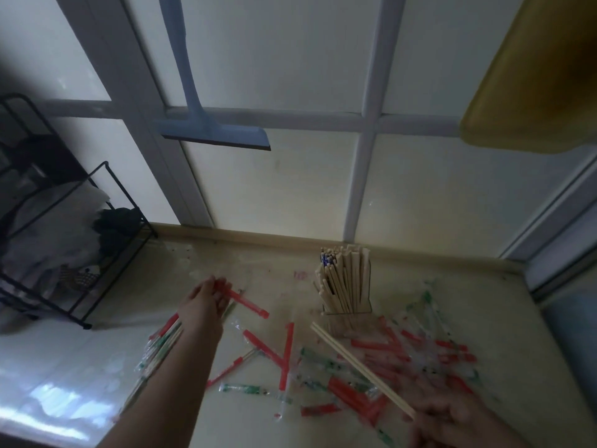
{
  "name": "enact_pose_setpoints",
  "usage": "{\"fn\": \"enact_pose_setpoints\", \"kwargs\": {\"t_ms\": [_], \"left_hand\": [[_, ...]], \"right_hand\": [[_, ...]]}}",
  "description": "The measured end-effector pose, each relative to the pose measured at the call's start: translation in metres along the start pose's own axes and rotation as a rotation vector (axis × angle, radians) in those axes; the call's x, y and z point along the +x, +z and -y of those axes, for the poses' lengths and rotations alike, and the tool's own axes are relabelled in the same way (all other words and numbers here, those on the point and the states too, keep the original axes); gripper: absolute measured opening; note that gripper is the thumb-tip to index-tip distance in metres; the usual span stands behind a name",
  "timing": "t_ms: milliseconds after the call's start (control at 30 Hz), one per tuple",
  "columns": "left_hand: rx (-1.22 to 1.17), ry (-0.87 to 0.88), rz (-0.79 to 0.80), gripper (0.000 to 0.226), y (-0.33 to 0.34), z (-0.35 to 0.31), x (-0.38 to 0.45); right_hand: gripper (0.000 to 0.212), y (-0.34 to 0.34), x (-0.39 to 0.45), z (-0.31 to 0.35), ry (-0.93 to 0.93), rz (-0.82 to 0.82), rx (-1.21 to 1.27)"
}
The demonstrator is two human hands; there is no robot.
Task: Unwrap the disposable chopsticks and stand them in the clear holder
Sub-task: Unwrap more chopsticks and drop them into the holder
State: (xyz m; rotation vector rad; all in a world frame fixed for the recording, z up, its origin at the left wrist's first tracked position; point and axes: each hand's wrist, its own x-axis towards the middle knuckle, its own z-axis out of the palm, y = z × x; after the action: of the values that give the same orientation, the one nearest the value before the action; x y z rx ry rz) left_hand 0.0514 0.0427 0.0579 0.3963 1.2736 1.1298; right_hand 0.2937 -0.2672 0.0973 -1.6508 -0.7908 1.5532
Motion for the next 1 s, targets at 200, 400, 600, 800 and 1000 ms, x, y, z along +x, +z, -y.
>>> {"fn": "enact_pose_setpoints", "kwargs": {"t_ms": [200,400,600,800,1000], "left_hand": [[0.731,0.08,0.005,0.031,-0.037,0.088,0.013],[1.02,0.578,0.05,0.029,-0.031,0.066,-0.027],[1.422,1.659,0.951,0.03,0.027,0.025,-0.102],[1.414,1.419,1.152,0.024,0.049,0.041,-0.107],[0.994,1.059,0.909,0.025,0.058,0.065,-0.13]], "right_hand": [[0.065,-0.018,0.007,0.012,0.093,0.04,0.244],[0.07,-0.021,0.018,0.026,0.071,0.036,0.097],[0.016,-0.018,0.031,0.047,0.011,-0.01,-0.057],[0.023,-0.03,0.035,0.081,-0.196,-0.196,0.032],[0.05,-0.014,0.055,0.111,-0.525,-0.405,0.369]]}}
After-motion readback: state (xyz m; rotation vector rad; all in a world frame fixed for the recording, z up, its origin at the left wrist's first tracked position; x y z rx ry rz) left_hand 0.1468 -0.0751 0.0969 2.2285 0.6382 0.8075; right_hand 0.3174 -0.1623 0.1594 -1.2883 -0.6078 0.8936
